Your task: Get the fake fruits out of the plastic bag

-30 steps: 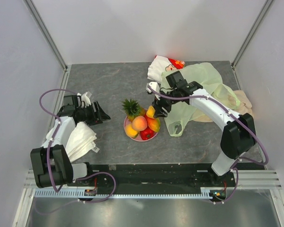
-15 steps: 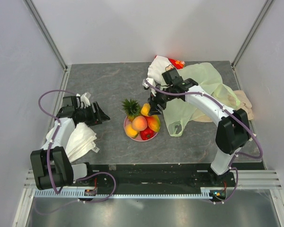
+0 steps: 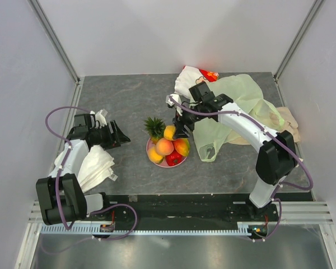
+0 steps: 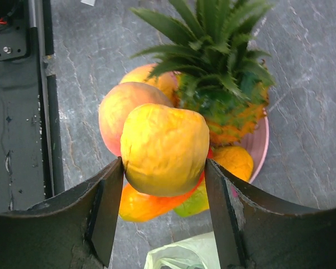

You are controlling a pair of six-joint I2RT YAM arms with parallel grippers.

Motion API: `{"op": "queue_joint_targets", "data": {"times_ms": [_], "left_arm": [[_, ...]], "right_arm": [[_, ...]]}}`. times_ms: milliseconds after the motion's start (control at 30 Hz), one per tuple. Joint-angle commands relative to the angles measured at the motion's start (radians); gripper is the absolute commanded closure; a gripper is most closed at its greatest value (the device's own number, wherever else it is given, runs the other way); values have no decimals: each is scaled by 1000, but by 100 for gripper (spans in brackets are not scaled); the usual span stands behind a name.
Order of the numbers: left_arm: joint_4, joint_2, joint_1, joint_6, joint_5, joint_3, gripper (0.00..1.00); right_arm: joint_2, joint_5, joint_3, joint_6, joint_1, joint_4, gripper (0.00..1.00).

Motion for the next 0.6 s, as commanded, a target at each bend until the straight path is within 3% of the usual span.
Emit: {"op": "queue_joint_targets", "data": {"times_ms": [0,567], "left_arm": [[33,-7,6,4,21,7,27],[39,-24,8,-2,27,-16,27]], "right_arm": [[-45,-42,19,18,27,33,33],[7,38,16,62,38,38,35]]}}
